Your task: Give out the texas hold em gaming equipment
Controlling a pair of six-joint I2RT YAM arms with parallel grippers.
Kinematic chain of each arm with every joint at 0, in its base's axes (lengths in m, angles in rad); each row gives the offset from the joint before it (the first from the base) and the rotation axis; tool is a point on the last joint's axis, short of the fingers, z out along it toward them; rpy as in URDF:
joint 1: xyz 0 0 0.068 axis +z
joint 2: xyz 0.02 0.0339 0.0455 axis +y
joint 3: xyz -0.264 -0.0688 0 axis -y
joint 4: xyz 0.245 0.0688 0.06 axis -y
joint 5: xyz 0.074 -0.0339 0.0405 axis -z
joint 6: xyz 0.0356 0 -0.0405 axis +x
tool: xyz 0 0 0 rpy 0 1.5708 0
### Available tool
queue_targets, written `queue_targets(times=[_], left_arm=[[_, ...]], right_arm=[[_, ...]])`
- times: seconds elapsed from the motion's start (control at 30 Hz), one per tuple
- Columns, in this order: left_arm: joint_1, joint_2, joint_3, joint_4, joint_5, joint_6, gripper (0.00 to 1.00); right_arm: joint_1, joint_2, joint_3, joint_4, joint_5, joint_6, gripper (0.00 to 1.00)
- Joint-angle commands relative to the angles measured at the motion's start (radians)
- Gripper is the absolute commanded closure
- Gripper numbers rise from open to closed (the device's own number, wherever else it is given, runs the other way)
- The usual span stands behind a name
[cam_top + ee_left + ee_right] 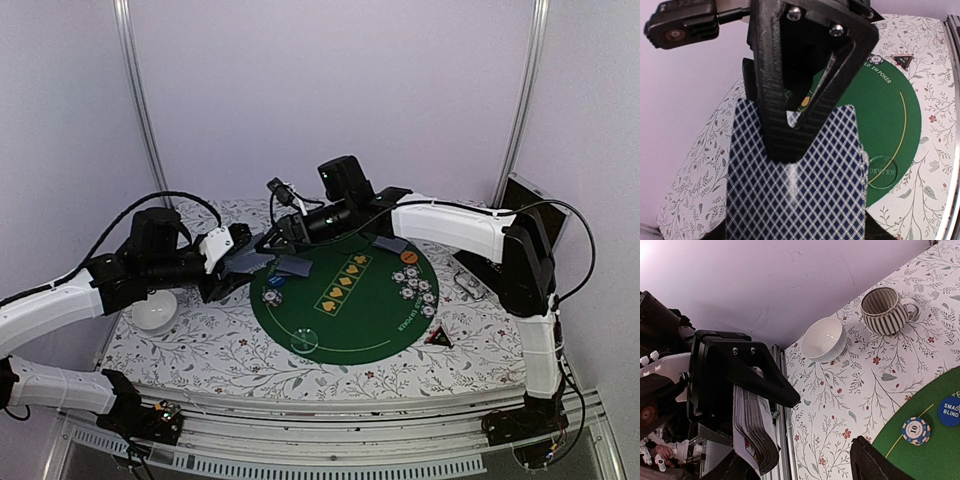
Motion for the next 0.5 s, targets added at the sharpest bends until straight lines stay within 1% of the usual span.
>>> queue_targets(times=[0.0,0.07,0.17,0.23,0.27,0.4,0.43,0.47], left_arm=[[-0.001,-0.013,-0.004,0.036,0.012,0.002,0.44],[-0.001,-0.01,-0.003,0.036,0.012,0.003,0.44],[-0.001,-0.01,-0.002,0.035,0.009,0.003,0.44],[-0.002,-0.009,-0.005,0.035,0.007,0.002,0.44],[-0.002,-0.01,-0.005,0.036,0.008,0.002,0.44],[-0.002,-0.008,-0.003,0.036,0.01,0.002,0.44],[-0.001,-0.008,-0.003,0.036,0.009,0.002,0.44],[-0.002,-0.007,-0.003,0.035,0.009,0.003,0.44]], right_arm=[[-0.014,-0.047,0.009,-0.084,0.042,-0.043,0.37],[-0.01,-0.051,0.021,-0.102,0.036,-0.056,0.42],[-0.008,-0.065,0.028,-0.126,0.037,-0.072,0.54],[-0.007,-0.079,0.027,-0.138,0.041,-0.08,0.58],[-0.008,-0.085,0.028,-0.144,0.04,-0.083,0.61],[-0.007,-0.104,0.031,-0.153,0.026,-0.09,0.79],[-0.008,-0.106,0.033,-0.155,0.024,-0.09,0.88],[-0.009,-0.108,0.037,-0.16,0.025,-0.09,0.91]])
